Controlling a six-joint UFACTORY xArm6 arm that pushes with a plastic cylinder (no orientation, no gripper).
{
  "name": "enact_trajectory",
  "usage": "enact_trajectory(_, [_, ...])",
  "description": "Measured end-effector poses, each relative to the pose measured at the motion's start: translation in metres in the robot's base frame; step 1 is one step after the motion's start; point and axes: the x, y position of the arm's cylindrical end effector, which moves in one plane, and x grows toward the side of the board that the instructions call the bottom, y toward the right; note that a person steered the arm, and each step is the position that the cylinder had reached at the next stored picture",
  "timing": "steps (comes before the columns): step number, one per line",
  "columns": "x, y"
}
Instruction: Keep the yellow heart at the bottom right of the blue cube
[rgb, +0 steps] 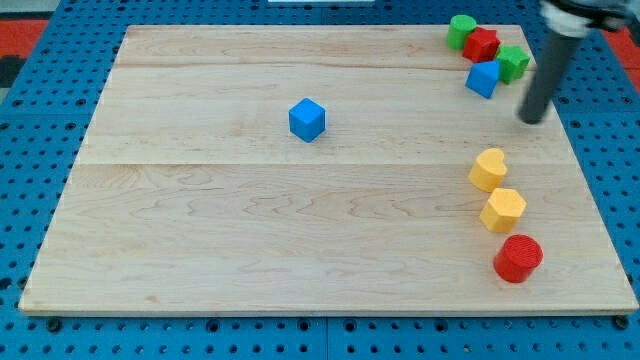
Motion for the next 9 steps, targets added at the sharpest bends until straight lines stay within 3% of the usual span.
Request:
enact_trajectory(1, [0.059, 0.010])
enact_trajectory(2, [0.077, -0.037])
enact_trajectory(4, [0.069, -0.169])
enact_trajectory(5, [0.033, -0.180])
enact_trajectory(6, [0.022, -0.240])
enact_trajectory(8, [0.039, -0.203])
enact_trajectory(9, [0.018, -0.128])
